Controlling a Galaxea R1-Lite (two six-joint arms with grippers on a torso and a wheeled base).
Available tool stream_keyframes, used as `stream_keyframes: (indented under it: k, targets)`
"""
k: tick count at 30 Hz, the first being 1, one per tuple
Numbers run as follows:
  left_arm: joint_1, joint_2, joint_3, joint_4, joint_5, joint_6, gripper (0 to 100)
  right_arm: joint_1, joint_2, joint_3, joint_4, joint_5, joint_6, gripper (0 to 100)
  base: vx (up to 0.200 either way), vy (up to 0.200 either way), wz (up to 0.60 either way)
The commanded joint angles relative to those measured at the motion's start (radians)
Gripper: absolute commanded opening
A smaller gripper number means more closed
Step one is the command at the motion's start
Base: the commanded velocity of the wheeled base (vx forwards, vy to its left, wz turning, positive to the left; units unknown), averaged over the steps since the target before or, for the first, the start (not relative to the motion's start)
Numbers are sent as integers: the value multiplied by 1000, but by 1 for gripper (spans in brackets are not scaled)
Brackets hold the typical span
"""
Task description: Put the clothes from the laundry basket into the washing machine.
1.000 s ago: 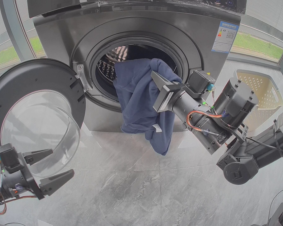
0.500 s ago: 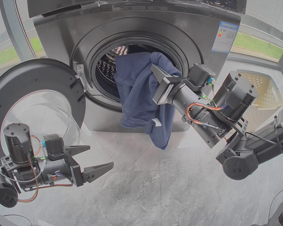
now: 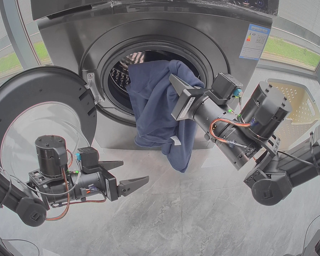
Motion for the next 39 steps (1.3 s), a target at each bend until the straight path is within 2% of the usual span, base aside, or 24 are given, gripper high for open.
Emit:
stream_keyframes:
  k: [1, 9, 12, 13, 16, 20, 22, 24, 37, 39]
  targets:
    - [-2, 68, -39, 0, 1, -1, 100, 2, -3, 1, -1, -1, 0, 0, 0, 0, 0]
    - [-2, 154, -117, -1, 1, -7, 100, 5, -4, 4, -2, -2, 0, 0, 0, 0, 0]
    - [-2, 173, -141, -1, 1, -19, 100, 5, -4, 8, -2, -4, 0, 0, 0, 0, 0]
    - [-2, 187, -164, -1, 1, -41, 100, 7, -4, 19, -2, -4, 0, 0, 0, 0, 0]
    - [1, 217, -206, -7, 0, -67, 100, 10, -6, 28, -4, -5, 0, 0, 0, 0, 0]
    - [6, 274, -264, -36, 0, -88, 100, 11, -9, 33, -4, -7, 0, 0, 0, 0, 0]
    - [6, 276, -267, -38, 0, -88, 100, 11, -10, 33, -2, -7, 0, 0, 0, 0, 0]
    - [8, 326, -327, -53, 0, -108, 100, 11, -10, 33, -2, -7, 0, 0, 0, 0, 0]
    - [9, 411, -474, -66, -16, -135, 100, 17, -7, 35, -4, -8, 0, 0, 0, 0, 0]
    - [6, 404, -477, -78, -22, -148, 100, 17, -7, 41, -4, -8, 0, 0, 0, 0, 0]
